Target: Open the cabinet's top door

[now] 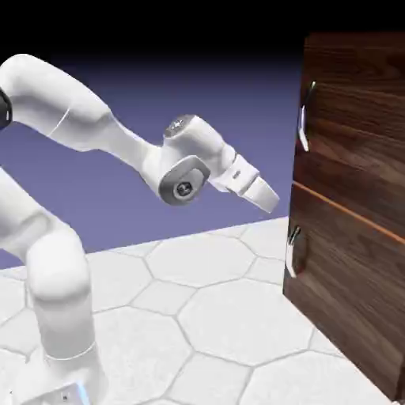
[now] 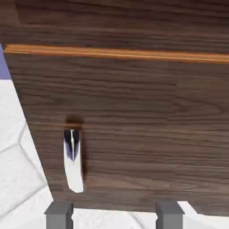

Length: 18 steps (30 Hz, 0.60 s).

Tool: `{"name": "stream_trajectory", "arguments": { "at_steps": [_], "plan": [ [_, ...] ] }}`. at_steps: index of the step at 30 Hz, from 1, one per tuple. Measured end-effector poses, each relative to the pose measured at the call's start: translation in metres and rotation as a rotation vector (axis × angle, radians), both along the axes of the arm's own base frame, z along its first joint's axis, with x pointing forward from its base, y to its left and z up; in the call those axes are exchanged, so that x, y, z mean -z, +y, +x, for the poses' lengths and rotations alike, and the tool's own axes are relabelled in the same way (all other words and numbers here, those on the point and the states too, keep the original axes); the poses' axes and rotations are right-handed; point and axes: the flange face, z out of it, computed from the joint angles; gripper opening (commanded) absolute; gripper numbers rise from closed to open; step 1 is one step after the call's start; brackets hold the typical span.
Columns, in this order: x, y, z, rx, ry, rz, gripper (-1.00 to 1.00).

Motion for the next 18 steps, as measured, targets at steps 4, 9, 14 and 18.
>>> {"name": "stream_trajectory", "arguments": {
  "at_steps": [4, 9, 14, 18],
  "plan": [
    [0.057, -0.018, 0.014, 0.068, 0.163, 0.110, 0.00],
    [0.128, -0.039, 0.018, 0.172, 0.353, 0.200, 0.00],
    [0.190, -0.064, 0.009, 0.297, 0.503, 0.241, 0.00],
    [0.226, -0.085, -0.002, 0.403, 0.580, 0.239, 0.00]
  ]
}}
